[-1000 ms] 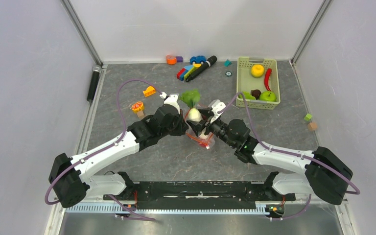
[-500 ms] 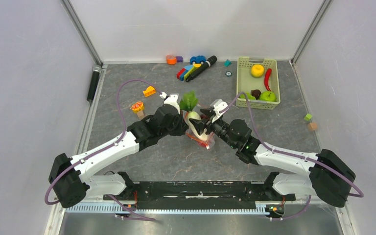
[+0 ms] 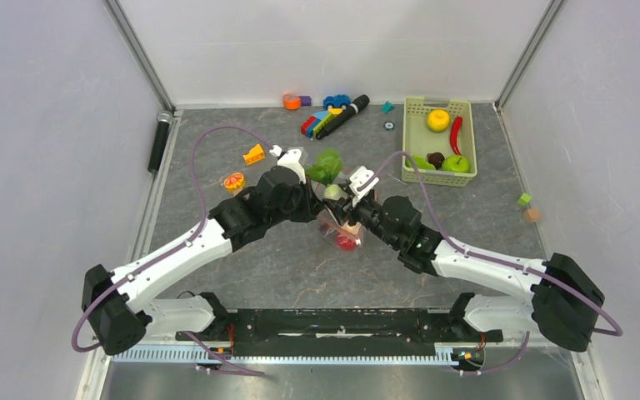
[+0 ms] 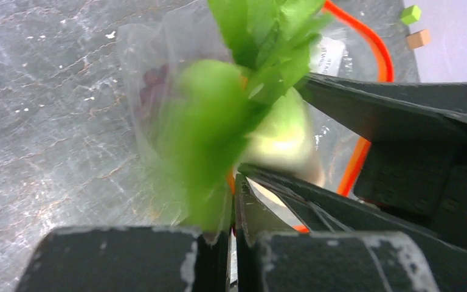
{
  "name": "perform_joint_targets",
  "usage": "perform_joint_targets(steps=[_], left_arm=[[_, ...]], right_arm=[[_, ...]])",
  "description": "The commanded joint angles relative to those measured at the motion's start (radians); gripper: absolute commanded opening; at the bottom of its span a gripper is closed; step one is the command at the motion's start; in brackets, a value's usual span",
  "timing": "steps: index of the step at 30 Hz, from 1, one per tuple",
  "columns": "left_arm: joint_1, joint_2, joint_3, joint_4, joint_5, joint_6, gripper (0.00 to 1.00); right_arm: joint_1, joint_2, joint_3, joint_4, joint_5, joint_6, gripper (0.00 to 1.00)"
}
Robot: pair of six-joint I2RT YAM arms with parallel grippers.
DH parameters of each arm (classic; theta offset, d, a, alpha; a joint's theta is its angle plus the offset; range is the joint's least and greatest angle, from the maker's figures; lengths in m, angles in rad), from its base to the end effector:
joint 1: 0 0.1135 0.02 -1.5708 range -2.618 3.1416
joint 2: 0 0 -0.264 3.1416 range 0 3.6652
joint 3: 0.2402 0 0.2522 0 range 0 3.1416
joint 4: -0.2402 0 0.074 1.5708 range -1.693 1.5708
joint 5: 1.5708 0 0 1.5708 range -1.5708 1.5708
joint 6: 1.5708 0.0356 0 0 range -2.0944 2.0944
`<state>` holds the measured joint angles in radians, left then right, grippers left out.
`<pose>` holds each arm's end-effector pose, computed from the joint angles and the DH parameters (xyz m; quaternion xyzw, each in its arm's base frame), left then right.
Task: Place the food in the zip-top bag and seal the zipper
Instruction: Place the fake vegetable in the zipper food storage bag.
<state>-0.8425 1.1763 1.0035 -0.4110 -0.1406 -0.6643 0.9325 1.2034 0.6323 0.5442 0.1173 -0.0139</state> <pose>0.1777 -0.1917 0.3140 0.0450 0.8780 -0.2782 0.3870 0.1660 0.2168 0.2750 -0.2896 0.6554 0.2710 0.6428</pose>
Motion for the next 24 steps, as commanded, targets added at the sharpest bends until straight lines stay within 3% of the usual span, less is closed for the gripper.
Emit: perform_joint_targets(steps=[1,5,11,18,24], left_arm=[[-0.003,-0.043,0.078,0.1,0.093,0.002,0.02],[-0.003,-0.05,0.082,0.119,0.12,-0.003,0.02],[-0.002,-0.062,0.067,0.12,0.109,-0.005,0.02],[-0.003,-0.054,0.04,0.104,0.06,-0.001,0.02],[-0.003,-0.063,0.028,0.078,0.019,0.012,0.02]], right_arm=[[0.015,0.039,0.069,-0.102,0.176,-0.044,0.44],[0.015,0.123,0.157,-0.205,0.288,-0.037,0.44],[0.014,0.157,0.222,-0.26,0.373,-0.012,0.52],[0.014,0.031,0.185,-0.191,0.146,-0.079,0.76],[0.003,-0.057,0.175,-0.196,0.093,-0.118,0.98]])
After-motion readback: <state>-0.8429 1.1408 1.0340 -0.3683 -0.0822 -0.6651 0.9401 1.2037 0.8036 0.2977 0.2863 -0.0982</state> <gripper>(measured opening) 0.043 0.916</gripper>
